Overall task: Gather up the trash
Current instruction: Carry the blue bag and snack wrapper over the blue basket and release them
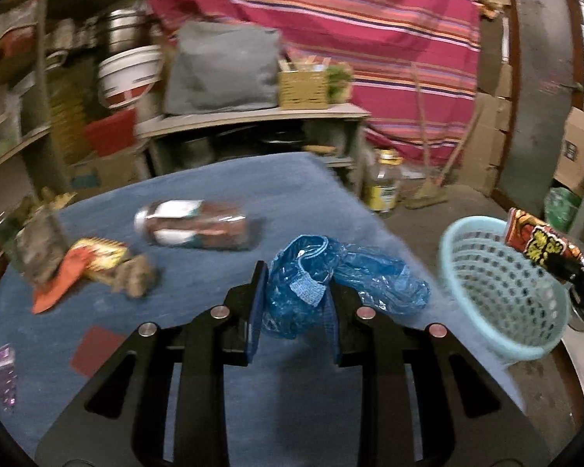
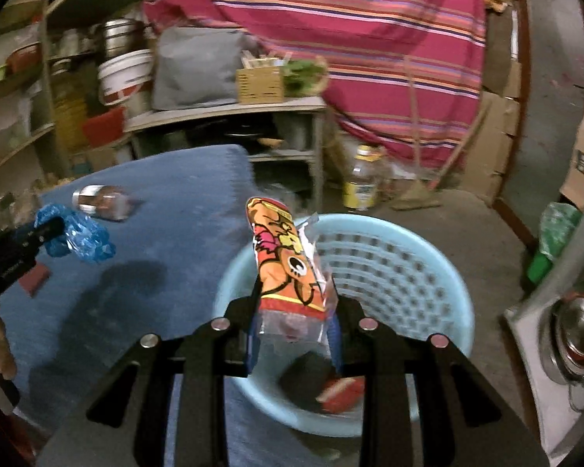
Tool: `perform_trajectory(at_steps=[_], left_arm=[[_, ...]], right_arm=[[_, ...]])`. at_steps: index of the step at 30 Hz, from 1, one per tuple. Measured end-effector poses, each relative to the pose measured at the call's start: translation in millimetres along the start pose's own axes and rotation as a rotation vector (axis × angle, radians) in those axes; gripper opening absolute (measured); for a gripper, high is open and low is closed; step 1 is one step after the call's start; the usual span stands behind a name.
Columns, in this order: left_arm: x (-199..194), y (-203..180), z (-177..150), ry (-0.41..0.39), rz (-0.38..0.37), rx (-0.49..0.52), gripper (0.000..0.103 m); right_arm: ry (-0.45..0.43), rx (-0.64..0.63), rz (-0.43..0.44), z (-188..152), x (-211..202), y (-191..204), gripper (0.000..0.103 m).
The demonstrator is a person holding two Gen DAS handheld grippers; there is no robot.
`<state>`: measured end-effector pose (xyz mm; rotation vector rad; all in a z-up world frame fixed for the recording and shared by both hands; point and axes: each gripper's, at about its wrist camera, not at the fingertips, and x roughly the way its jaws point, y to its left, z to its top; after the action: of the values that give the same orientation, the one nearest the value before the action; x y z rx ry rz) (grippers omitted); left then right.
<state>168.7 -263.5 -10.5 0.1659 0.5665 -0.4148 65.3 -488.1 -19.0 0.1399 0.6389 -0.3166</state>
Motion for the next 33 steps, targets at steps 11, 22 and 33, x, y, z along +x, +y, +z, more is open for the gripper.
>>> perform_trajectory(at_steps=[11,22,33], left_arm=[[20.2,-109.9,11.6,-0.013,-0.137,0.127,0.025],[56.8,-160.2,5.0,0.067,-0.210,0.183,0.039],[48.9,-121.1,13.9,0.043,-0.136,0.115,0.085]], right_arm=[[0.014,0.076,-0.072,-14.7,-2.6,-72.0,0.028],[0.061,0.125,-0.091,-26.1,10.0,-96.8,0.028],[0.105,0.145,-0.061,-31.5,35.5,-90.0,0.028]])
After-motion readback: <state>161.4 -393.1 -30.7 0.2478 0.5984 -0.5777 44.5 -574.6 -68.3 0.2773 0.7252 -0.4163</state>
